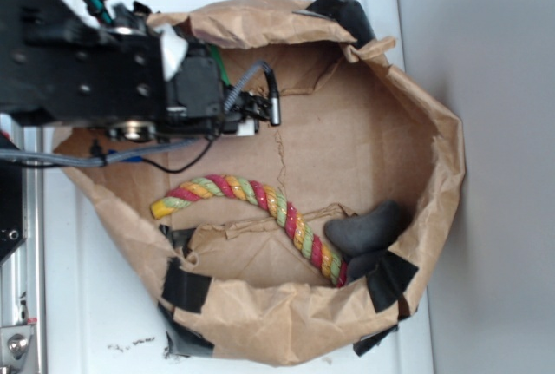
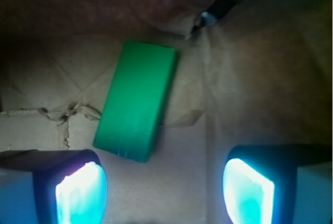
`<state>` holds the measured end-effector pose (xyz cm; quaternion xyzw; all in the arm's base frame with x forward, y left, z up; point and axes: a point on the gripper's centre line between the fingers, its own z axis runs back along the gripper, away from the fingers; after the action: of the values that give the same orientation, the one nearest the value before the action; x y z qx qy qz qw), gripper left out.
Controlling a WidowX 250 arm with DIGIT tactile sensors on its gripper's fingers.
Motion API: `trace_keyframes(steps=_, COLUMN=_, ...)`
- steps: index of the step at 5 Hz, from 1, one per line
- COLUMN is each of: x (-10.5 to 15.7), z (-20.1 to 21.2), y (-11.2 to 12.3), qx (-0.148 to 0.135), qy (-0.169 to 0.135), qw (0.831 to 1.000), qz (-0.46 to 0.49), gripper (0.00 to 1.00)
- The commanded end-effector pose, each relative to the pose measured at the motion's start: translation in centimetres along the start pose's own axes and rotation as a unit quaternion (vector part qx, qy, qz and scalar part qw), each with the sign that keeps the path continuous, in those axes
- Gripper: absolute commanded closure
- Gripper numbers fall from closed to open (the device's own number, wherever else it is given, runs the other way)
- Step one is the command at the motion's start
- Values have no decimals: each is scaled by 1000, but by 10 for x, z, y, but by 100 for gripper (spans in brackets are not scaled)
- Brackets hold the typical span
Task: Grab the green block.
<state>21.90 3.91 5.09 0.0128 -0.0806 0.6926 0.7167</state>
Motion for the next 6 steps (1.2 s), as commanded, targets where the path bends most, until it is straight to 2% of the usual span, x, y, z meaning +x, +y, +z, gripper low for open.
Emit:
trace_keyframes(steps=1, x=10, z=-17, y=-22, qx=-15, qy=-29, qw=999, qz=14, gripper=0)
trace_keyframes(steps=2, x=19, z=-27, y=-22, qx=-23, qy=-40, qw=999, qz=17, gripper=0)
trace_keyframes(steps=3, x=17, z=-27, y=-30, qx=-30, qy=-44, qw=998, qz=12, gripper=0)
trace_keyframes(steps=5, x=20, z=-26, y=-21, qx=-19, qy=-62, qw=998, qz=3, gripper=0)
trace_keyframes(steps=6, x=21, z=-18, y=-15, qx=-18, qy=-63, qw=998, qz=5, gripper=100)
